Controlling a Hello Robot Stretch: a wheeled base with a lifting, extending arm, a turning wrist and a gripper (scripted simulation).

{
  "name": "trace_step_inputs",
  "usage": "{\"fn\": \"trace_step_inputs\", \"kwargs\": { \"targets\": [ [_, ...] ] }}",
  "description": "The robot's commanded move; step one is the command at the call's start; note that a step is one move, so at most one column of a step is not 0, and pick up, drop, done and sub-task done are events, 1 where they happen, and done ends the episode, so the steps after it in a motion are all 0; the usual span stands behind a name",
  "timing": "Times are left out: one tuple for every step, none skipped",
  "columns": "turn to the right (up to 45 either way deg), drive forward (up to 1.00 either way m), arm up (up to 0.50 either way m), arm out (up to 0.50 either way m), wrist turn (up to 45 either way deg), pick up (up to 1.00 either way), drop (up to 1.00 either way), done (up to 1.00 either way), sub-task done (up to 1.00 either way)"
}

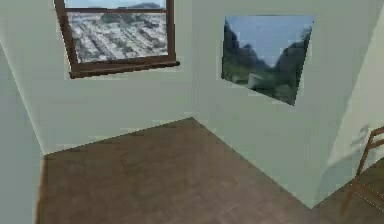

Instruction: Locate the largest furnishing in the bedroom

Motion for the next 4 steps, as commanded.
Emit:
{"fn": "trace_step_inputs", "kwargs": {
  "targets": [
    [45.0, 0.0, 0.0, 0.0, 0.0, 0.0, 0.0, 0.0, 0.0],
    [15.0, 0.0, 0.0, 0.0, 0.0, 0.0, 0.0, 0.0, 0.0],
    [0.0, 0.15, 0.0, 0.0, 0.0, 0.0, 0.0, 0.0, 0.0],
    [45.0, 0.0, 0.0, 0.0, 0.0, 0.0, 0.0, 0.0, 0.0]
  ]
}}
